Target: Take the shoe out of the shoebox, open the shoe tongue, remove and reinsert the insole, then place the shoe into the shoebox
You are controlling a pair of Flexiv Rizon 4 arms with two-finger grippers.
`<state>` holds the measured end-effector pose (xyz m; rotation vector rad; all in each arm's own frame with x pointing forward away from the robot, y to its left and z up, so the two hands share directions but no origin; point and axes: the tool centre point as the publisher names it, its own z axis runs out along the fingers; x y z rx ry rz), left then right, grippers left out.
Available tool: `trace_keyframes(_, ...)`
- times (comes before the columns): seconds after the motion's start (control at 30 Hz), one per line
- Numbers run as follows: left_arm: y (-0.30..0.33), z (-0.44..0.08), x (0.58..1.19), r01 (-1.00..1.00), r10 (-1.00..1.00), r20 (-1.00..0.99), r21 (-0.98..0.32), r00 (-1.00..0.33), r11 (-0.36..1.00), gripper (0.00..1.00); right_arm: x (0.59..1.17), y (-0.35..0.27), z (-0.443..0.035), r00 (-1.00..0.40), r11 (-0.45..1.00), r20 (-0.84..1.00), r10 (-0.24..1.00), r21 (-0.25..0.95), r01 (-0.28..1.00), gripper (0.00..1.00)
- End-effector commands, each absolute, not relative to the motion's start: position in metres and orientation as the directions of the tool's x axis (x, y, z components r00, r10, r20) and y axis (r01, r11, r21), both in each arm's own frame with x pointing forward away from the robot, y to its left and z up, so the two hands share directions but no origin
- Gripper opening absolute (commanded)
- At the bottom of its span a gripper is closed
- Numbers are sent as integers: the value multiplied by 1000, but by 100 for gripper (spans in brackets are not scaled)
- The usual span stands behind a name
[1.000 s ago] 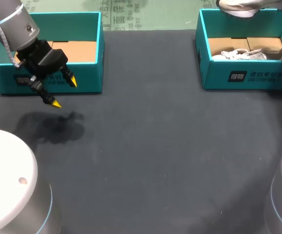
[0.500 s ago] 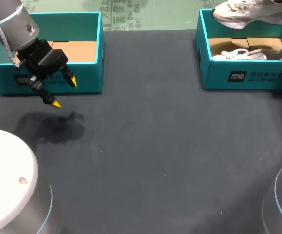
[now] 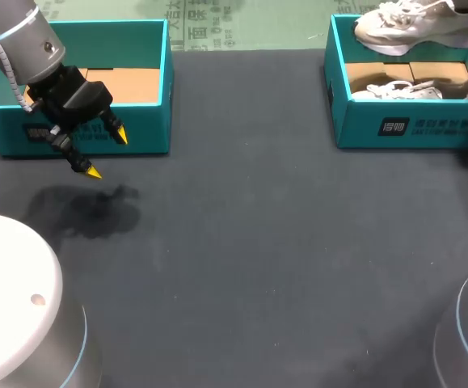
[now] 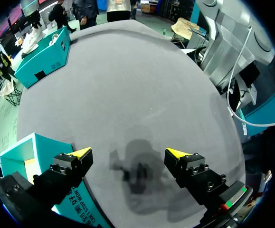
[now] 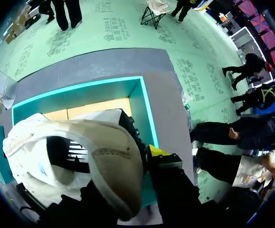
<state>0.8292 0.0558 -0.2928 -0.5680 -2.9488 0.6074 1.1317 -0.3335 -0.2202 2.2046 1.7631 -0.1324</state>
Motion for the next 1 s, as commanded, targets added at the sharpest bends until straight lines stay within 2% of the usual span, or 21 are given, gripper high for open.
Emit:
trace_keyframes(0.03,56,-293,828,341,371,-1,-393,-929,854,100,1135,-337,-241,233,-186,-256,938,195,963,0)
trace_keyframes(0.3,56,-293,828,341,371,-1,-393,-929,854,100,1142,-332,-264,215,-159,-257,942,220,962,0)
trace_keyframes(1.0,56,-293,828,341,371,-1,-393,-929,854,100,1156,-326,-311,210,-168,-252,945,176,970,0)
